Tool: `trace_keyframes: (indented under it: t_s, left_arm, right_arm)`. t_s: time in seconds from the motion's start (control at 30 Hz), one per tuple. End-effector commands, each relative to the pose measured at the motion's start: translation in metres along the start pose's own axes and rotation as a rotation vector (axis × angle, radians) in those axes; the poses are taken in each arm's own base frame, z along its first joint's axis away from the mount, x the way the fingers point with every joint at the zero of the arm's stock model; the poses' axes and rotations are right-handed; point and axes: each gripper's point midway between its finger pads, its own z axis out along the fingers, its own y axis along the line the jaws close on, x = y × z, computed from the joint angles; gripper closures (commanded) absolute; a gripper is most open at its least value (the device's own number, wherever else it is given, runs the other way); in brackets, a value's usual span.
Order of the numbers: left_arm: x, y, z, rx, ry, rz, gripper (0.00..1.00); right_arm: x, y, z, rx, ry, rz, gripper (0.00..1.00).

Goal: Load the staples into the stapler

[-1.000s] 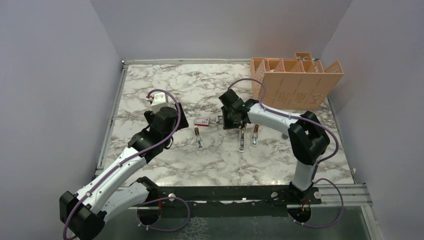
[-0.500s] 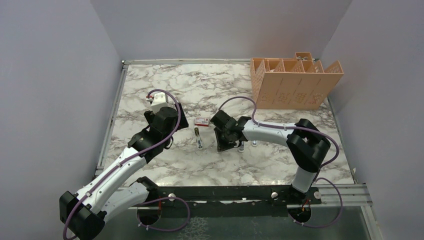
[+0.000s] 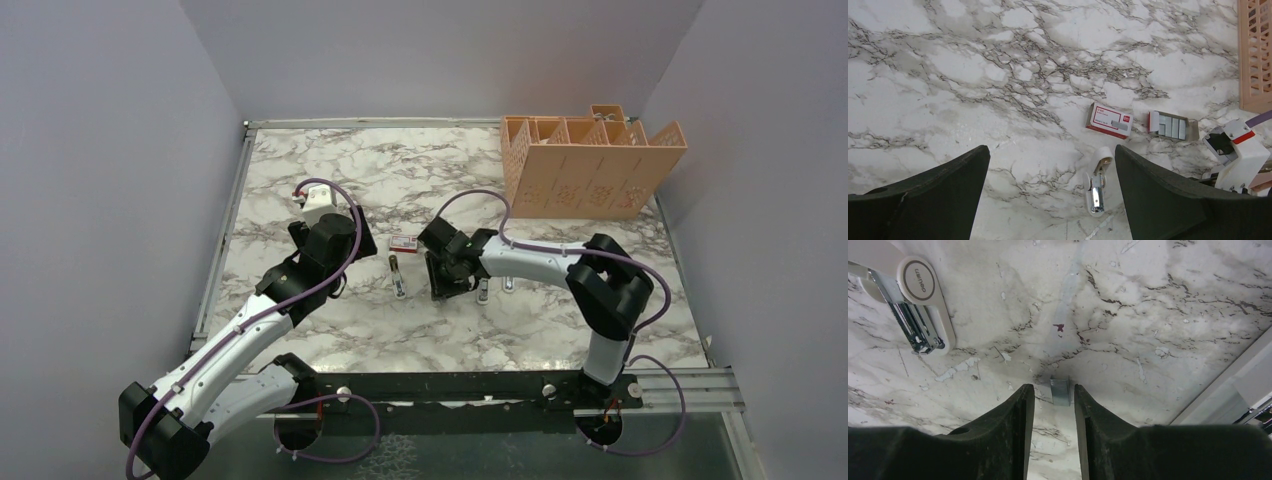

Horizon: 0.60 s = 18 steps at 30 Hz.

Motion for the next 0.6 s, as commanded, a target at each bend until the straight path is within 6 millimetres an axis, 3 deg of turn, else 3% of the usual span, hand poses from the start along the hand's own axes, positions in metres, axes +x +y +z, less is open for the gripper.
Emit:
trace_keyframes:
  t_s: [0.0,0.57]
  left_arm:
    - [-0.0034,-0.0020,-0.0003,0.014,-0.017,-0.012,0.05]
    - [-0.0029,-0.0015,-0.0002,0.012,-0.017,-0.016,0.05]
  right_arm:
    - [-0.0072,0.0008,-0.0004,0.031,-0.014,-0.029,0.59]
    - [-0.0019,-0.0069,0.0089,0.158,0.020,-0.108,0.63]
